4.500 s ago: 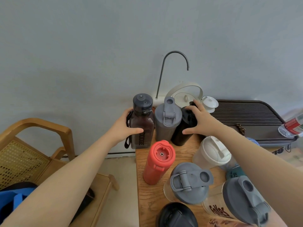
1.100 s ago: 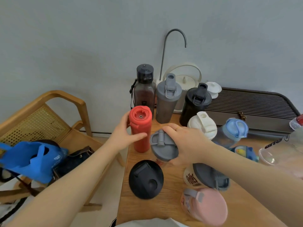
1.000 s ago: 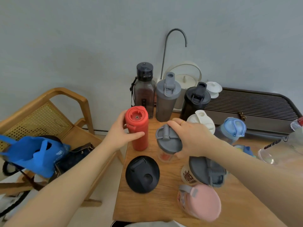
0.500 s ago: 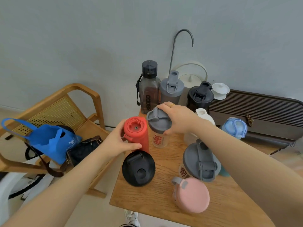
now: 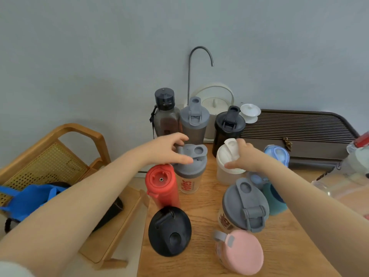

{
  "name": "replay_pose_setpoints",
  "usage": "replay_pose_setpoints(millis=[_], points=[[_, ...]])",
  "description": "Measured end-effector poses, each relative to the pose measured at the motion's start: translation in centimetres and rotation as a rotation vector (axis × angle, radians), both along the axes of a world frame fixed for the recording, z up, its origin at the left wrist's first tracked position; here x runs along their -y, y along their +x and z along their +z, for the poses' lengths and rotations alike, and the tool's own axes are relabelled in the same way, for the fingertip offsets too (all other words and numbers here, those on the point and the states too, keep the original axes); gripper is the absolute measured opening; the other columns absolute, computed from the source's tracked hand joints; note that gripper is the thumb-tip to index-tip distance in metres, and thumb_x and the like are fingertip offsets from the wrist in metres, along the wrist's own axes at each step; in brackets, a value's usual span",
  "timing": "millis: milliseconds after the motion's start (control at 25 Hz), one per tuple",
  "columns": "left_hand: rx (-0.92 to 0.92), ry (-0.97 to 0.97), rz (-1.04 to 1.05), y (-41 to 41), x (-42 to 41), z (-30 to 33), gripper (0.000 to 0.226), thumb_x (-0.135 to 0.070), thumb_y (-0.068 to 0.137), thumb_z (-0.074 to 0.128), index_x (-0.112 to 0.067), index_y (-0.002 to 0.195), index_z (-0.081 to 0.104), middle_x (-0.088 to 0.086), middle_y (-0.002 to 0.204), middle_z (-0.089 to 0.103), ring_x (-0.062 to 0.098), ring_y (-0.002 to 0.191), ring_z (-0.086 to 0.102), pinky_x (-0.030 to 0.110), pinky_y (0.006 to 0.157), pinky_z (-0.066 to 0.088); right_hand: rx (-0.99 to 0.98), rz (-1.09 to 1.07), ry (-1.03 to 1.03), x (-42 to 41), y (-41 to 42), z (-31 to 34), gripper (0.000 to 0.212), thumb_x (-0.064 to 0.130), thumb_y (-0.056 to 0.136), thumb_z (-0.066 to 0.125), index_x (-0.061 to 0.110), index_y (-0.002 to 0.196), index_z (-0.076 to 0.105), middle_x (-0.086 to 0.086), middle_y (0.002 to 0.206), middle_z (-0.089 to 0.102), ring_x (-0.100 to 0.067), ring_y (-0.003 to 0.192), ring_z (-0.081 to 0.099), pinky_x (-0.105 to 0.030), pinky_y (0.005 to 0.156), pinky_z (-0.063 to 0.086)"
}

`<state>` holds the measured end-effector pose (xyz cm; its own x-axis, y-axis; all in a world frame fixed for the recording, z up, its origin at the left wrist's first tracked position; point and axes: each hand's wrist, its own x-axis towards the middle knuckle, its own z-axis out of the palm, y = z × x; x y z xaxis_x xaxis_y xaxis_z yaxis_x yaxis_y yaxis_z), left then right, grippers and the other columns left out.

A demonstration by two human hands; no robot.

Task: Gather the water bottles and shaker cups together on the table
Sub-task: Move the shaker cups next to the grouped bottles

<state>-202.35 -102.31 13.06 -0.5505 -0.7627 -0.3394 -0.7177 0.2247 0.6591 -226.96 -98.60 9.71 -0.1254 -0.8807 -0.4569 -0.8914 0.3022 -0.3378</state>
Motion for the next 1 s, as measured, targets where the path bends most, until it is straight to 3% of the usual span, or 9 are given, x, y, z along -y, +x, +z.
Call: replay_pose_setpoints(millis=[40,160,320,600,840,1000], points=[[0.095,0.000,-0.106,-0.9,0.5,-0.2,0.073,-0.044,0.072,0.071,-0.028,0.134,0.036,-0.006,0.130,0.045,0.012,0.110,0.049,0.026,0.080,0.047,0.020,-0.001,-0.016,0.1,0.2,0.1,0.091,0.037,0.071,0.075,0.015,0.138,0.018,-0.017,0.135,0.036,-0.034,0.115,0.048,-0.039,0.088,0.044],[0.229,-0.106,-0.290,-2.4,1.6,-0.6,0.087,-0.046,0.063,0.077,-0.031,0.135,0.031,-0.004,0.128,0.043,0.017,0.113,0.047,0.034,0.092,0.046,-0.042,0.071,0.001,0.2,1.5,0.2,0.093,0.038,0.065,0.079,0.020,0.135,0.020,-0.014,0.131,0.038,-0.034,0.109,0.051,-0.045,0.090,0.048],[0.272,-0.150,-0.349,-2.6,2.1,-1.4,0.085,-0.048,0.056,0.080,-0.033,0.126,0.035,-0.001,0.113,0.047,0.019,0.100,0.051,0.035,0.084,0.048,-0.139,0.182,0.027,0.7,3.8,0.2,0.089,0.038,0.062,0.078,0.022,0.131,0.022,-0.013,0.125,0.040,-0.034,0.100,0.054,-0.042,0.081,0.049],[0.354,-0.149,0.108,3.1,3.1,-1.7,0.078,-0.052,0.062,0.073,-0.018,0.121,0.036,0.009,0.110,0.046,0.024,0.089,0.053,0.034,0.069,0.047,0.142,-0.042,0.003,1.7,7.4,-0.8,0.087,0.043,0.064,0.075,0.023,0.131,0.023,-0.012,0.118,0.042,-0.029,0.093,0.056,-0.037,0.072,0.053],[0.242,-0.061,0.422,5.6,4.9,-3.1,0.080,-0.062,0.070,0.060,-0.008,0.123,0.037,0.019,0.120,0.050,0.034,0.094,0.060,0.039,0.067,0.058,0.147,-0.039,-0.051,3.0,11.2,-1.2,0.089,0.048,0.068,0.072,0.018,0.135,0.020,-0.015,0.128,0.038,-0.031,0.098,0.054,-0.039,0.078,0.053],[0.122,0.039,0.508,5.3,5.2,-3.7,0.088,-0.070,0.069,0.055,-0.005,0.124,0.035,0.019,0.122,0.050,0.036,0.096,0.061,0.045,0.071,0.059,-0.084,0.067,0.060,3.6,11.4,-0.2,0.101,0.067,0.064,0.065,0.015,0.138,0.018,-0.014,0.133,0.041,-0.033,0.107,0.054,-0.043,0.084,0.050]])
